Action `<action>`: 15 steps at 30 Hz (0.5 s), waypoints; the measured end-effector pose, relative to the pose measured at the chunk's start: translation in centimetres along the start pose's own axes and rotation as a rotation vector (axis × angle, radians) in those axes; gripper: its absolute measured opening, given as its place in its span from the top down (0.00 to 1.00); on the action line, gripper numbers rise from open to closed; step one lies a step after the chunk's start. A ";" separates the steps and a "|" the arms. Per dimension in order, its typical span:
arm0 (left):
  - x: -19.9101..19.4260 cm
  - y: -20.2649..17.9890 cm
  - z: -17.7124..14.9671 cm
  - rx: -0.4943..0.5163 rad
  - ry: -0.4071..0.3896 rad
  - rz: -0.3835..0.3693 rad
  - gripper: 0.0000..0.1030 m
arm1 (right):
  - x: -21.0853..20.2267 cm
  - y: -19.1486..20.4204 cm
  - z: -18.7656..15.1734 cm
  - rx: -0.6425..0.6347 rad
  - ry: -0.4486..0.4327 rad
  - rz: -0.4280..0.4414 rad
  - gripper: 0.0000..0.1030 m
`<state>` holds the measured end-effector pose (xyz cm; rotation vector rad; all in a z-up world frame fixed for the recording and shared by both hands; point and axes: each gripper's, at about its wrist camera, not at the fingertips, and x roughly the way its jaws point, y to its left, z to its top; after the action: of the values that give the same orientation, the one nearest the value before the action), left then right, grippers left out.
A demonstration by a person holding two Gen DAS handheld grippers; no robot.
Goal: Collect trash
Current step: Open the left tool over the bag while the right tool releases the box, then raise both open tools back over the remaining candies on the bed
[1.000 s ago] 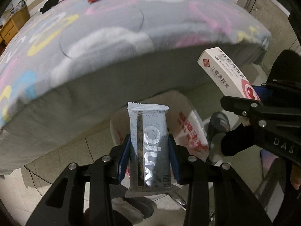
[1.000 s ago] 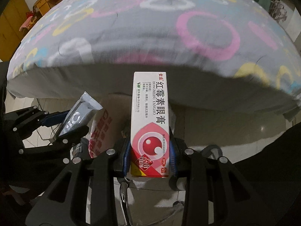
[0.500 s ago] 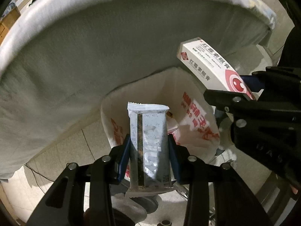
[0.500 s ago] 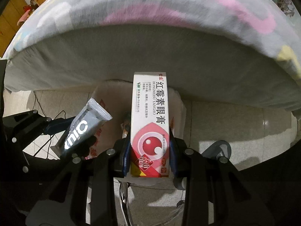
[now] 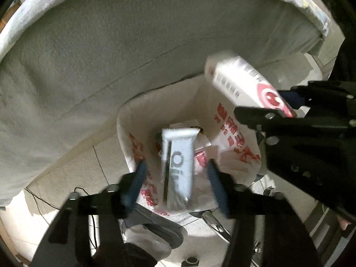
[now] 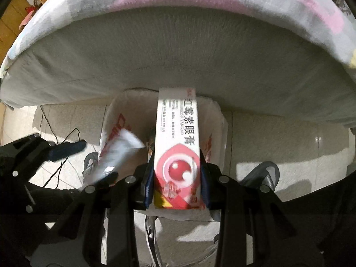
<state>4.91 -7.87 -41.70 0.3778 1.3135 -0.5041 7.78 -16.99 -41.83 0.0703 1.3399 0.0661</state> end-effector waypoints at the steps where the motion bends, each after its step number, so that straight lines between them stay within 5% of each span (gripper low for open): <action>1: -0.2 0.3 -0.3 -0.005 -0.003 0.001 0.31 | 0.1 0.0 0.0 -0.001 0.001 -0.006 0.62; 3: -0.1 0.4 -0.4 -0.013 -0.001 0.005 0.23 | 0.0 -0.1 0.1 0.010 -0.006 -0.009 0.48; 15: -0.6 0.6 -1.0 -0.012 -0.010 0.027 0.23 | -0.8 -0.9 -0.3 0.060 -0.017 0.009 0.45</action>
<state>4.34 -6.77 -41.31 0.3815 1.3000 -0.4748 7.33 -17.97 -41.24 0.1272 1.3249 0.0329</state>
